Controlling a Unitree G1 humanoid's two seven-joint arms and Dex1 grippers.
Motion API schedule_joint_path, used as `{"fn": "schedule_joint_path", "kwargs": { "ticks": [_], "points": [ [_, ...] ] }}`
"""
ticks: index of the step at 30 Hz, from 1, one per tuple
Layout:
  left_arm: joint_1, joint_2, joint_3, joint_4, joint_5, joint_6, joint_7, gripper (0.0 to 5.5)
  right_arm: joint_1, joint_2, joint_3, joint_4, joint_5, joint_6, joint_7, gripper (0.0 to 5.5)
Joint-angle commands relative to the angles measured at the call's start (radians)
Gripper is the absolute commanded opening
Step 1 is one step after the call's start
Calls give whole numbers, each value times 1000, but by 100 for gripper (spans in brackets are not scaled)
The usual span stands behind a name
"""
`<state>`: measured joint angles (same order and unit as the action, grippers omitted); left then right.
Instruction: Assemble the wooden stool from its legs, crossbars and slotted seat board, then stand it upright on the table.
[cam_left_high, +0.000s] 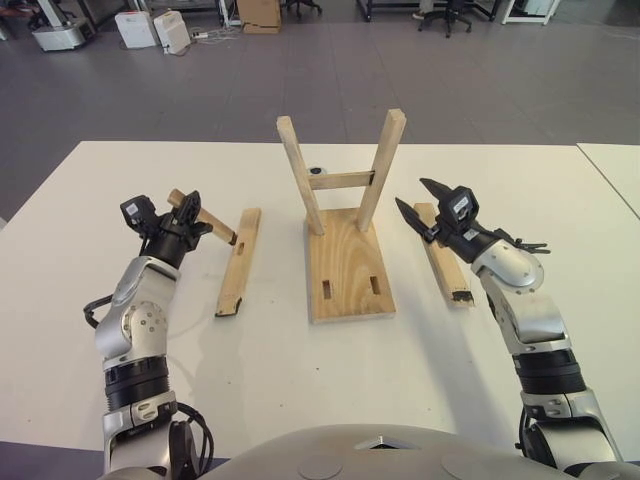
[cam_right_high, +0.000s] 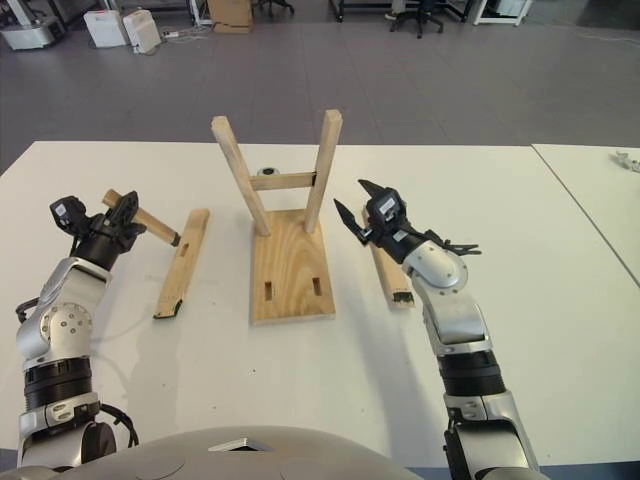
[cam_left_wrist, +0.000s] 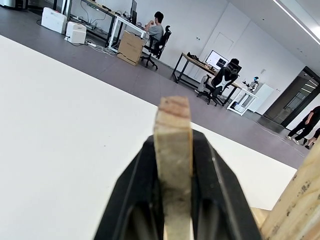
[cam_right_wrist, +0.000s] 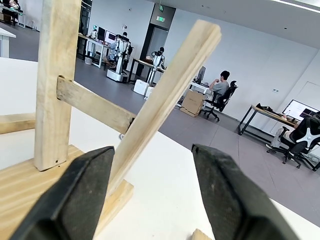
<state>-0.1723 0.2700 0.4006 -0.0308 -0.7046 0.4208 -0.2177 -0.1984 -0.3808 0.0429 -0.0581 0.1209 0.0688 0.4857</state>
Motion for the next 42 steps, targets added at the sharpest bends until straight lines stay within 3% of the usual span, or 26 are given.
{"fn": "schedule_joint_path", "kwargs": {
  "ticks": [1,15,23,30,36,37,42],
  "points": [
    [-1,-25,-28,18,28,0,3,40,-3,10,4,8,-8,-10,-2,288],
    [160,-9,-58,58,159,-3,45,40,-14,20,2,51,-31,-41,-6,288],
    [193,104,-205,122,353,14,59,40,-50,5,2,73,-67,-72,-9,288],
    [343,23,-275,223,397,-44,53,40,-36,3,9,66,-93,-92,-12,288],
    [199,77,-230,75,371,-184,9,40,-64,12,11,89,-106,-97,-19,288],
    [183,101,-236,48,376,-176,-5,77,-67,14,12,93,-108,-100,-22,288],
    [189,203,-210,-41,375,-53,-65,156,-61,26,14,103,-126,-113,-45,288]
  ]
}}
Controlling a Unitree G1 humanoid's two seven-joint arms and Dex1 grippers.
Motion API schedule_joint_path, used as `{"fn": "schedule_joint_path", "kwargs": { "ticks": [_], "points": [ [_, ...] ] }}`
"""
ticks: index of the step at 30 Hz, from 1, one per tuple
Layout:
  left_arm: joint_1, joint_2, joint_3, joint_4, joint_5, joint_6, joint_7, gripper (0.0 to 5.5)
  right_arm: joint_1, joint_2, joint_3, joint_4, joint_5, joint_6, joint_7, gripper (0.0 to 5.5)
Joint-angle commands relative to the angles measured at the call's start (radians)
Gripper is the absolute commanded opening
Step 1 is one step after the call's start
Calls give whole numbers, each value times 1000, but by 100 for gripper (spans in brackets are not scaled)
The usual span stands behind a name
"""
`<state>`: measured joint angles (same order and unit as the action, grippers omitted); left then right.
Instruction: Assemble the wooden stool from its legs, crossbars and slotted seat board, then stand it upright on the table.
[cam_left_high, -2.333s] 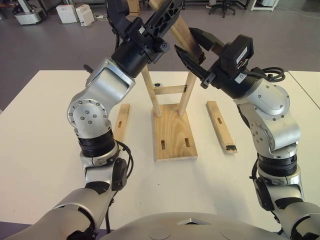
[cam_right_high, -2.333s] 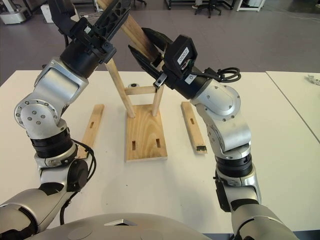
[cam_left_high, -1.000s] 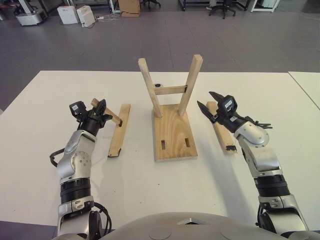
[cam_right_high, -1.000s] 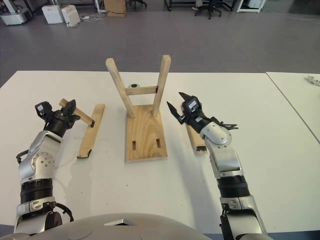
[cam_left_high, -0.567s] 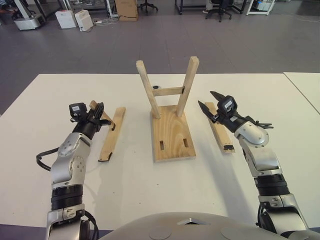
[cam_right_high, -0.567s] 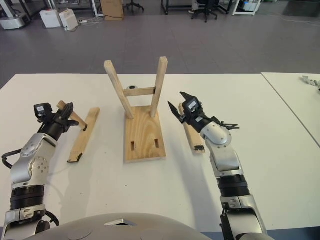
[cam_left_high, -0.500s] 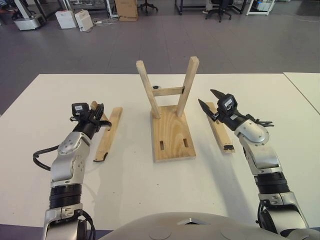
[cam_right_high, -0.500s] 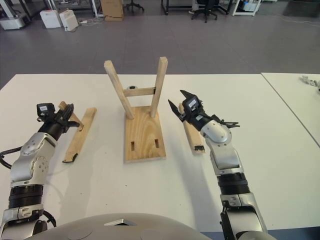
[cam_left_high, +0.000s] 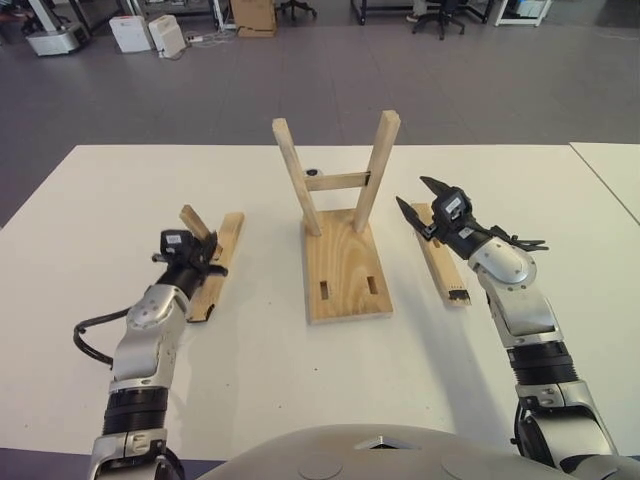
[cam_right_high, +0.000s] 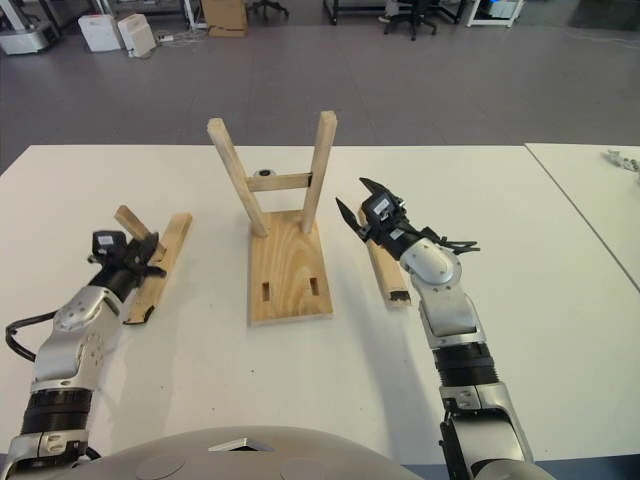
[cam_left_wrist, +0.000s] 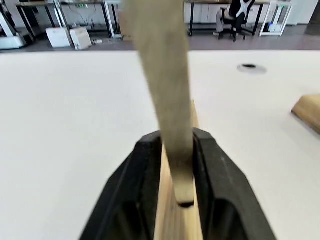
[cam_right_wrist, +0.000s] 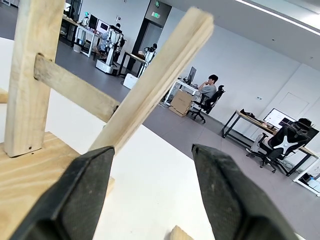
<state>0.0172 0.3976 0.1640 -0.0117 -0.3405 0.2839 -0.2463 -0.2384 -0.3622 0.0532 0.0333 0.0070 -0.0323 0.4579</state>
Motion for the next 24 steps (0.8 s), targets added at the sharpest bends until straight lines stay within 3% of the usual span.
{"fn": "schedule_joint_path", "kwargs": {
  "ticks": [1,9,13,19,21,24],
  "points": [
    [9,94,28,-81,8,120,-46,162,-18,10,4,12,-15,-13,-21,288],
    [109,110,18,-218,-23,466,-38,287,-7,17,14,19,-34,-20,-36,288],
    [112,114,1,-210,-5,492,-60,287,-7,14,14,22,-37,-20,-31,288],
    [117,148,-55,-149,95,393,-78,205,-28,32,7,20,-10,5,-25,288],
    [113,135,-16,-124,91,338,-76,203,-38,62,-21,-19,96,90,7,288],
    [10,68,188,-191,-100,200,-115,203,-93,87,-104,-152,422,367,77,288]
  ]
}}
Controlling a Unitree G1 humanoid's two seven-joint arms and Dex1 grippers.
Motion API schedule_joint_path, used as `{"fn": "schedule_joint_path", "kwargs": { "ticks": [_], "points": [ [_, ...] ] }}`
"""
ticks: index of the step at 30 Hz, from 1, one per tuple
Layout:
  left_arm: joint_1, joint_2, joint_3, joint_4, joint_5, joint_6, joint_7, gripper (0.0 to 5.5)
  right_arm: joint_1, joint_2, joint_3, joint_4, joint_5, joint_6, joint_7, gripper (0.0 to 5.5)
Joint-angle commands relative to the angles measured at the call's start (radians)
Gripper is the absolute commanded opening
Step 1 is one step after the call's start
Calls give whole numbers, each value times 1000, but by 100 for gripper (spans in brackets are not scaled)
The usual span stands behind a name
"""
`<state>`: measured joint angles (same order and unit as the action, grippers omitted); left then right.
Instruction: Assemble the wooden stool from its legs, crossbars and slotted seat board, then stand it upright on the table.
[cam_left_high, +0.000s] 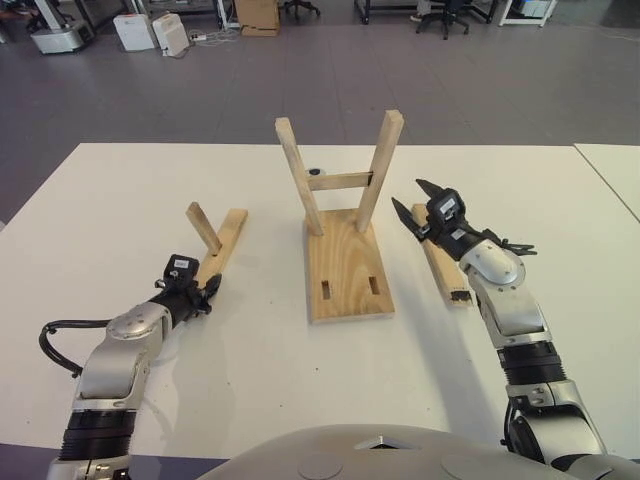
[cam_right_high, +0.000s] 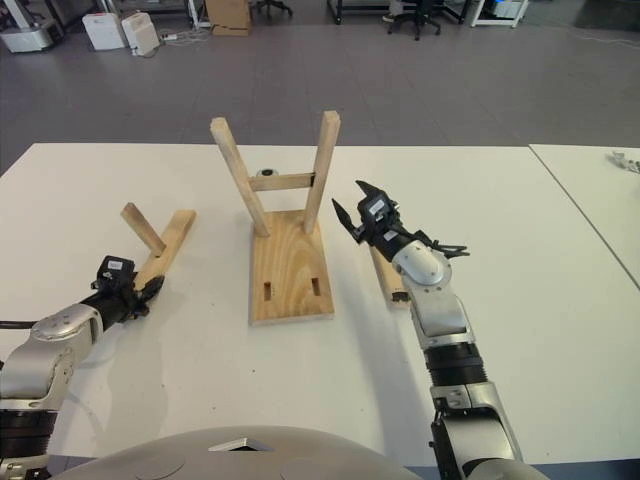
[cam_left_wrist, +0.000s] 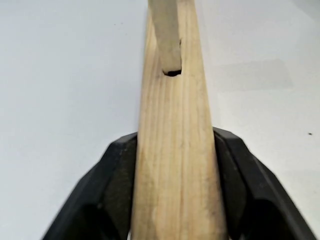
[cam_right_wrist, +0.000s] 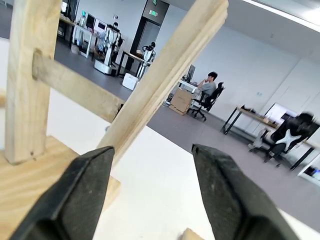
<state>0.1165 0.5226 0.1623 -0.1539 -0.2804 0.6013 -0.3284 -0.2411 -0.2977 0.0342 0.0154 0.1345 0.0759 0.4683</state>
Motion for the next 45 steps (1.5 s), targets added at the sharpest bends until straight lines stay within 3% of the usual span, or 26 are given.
{"fn": "schedule_joint_path", "kwargs": {
  "ticks": [1,3,7,11,16,19,26,30,34,37,43,45],
  "points": [
    [-139,-73,243,-82,-223,-142,-34,203,-127,21,-109,-164,386,343,76,288],
    [-251,-93,293,-160,-327,-149,-1,203,-238,18,-134,-187,509,460,82,321],
    [-456,-95,139,-306,-355,-96,20,203,-595,128,-200,-41,680,605,-50,382],
    [-557,-100,-48,-346,-304,-66,-9,203,-777,217,-283,75,840,690,-148,383],
    [-547,-71,-149,-354,-237,-84,-69,203,-817,236,-376,118,963,761,-293,383],
    [-527,-54,-173,-358,-200,-98,-100,203,-805,229,-409,110,1038,817,-377,316],
    [-457,-36,-252,-395,-125,-141,-169,203,-638,180,-435,-27,1188,974,-570,194],
    [-380,-41,-319,-416,-82,-170,-199,203,-429,165,-456,-190,1272,973,-670,118],
    [-275,-20,-424,-475,-32,-130,-209,290,-169,158,-490,-428,1304,890,-745,103],
    [-177,9,-388,-491,-16,-124,-195,323,12,105,-520,-542,1284,856,-743,103],
    [-88,52,-374,-475,52,-121,-187,423,211,35,-500,-536,1103,779,-682,103],
    [-86,50,-371,-461,77,-124,-176,431,222,31,-482,-509,1070,749,-659,103]
  ]
}}
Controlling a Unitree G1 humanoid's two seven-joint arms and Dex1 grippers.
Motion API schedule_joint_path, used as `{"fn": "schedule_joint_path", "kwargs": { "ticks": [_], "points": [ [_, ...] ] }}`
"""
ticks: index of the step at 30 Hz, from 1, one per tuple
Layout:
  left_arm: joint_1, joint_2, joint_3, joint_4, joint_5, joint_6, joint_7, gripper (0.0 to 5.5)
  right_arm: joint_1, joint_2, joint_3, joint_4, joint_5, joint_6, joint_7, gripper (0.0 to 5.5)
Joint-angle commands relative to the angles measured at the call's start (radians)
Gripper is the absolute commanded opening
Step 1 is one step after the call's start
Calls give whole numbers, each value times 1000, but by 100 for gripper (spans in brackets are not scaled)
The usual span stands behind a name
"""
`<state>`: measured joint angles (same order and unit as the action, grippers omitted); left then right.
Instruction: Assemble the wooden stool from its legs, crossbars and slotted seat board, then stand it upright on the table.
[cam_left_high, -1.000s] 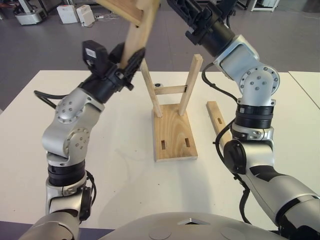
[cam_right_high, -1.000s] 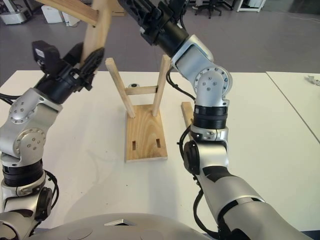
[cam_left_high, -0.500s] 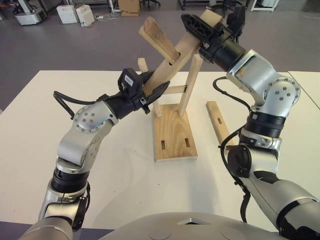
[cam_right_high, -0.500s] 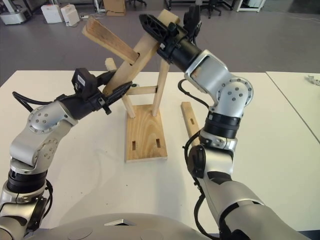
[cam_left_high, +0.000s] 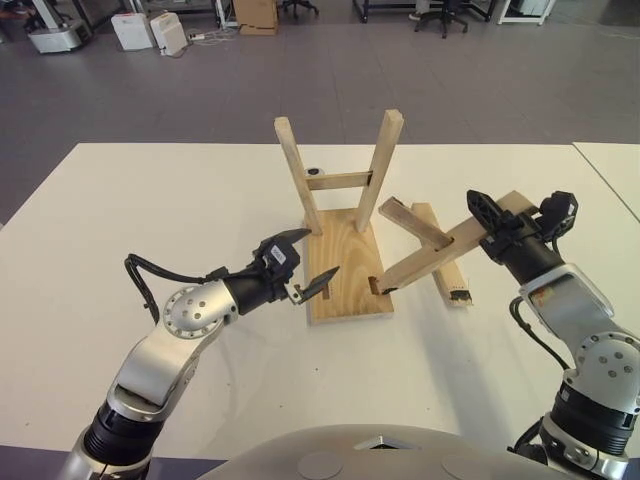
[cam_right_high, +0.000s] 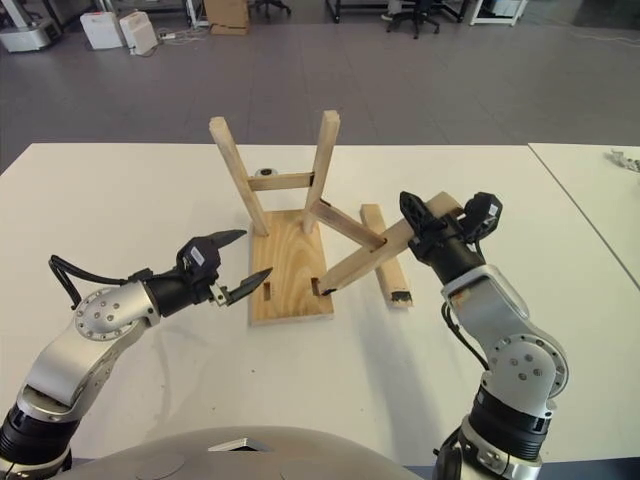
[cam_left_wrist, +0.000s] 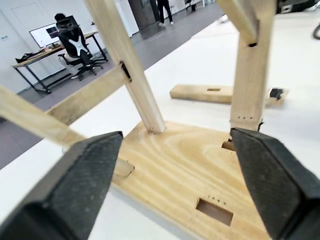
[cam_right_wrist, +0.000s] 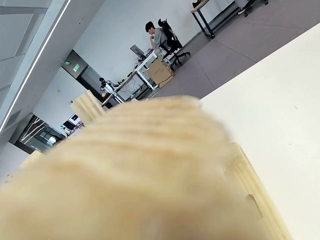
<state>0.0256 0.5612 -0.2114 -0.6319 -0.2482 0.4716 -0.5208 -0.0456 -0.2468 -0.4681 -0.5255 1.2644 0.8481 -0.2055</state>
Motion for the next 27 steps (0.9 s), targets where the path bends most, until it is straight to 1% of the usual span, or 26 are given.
{"fn": "schedule_joint_path", "kwargs": {
  "ticks": [1,6,11,15,19,21,24,27],
  "points": [
    [1,7,3,22,54,6,21,431,32,-19,34,39,-73,-35,28,103],
    [-8,-24,22,35,58,11,40,431,67,13,71,35,-34,-80,58,103],
    [-2,-35,35,43,63,12,38,431,78,-8,73,47,2,-91,56,103],
    [-6,-42,35,47,70,12,37,431,70,-44,141,13,-175,-145,74,104],
    [-16,-55,27,54,77,15,37,431,39,-44,207,-1,-272,-197,101,105],
    [-19,-60,24,53,77,18,36,431,42,-86,269,-17,-354,-196,130,105],
    [-19,-62,25,52,78,23,34,431,41,-160,345,-30,-453,-139,129,105],
    [-25,-66,22,55,81,25,33,431,-16,-241,404,-18,-517,-80,138,107]
  ]
}}
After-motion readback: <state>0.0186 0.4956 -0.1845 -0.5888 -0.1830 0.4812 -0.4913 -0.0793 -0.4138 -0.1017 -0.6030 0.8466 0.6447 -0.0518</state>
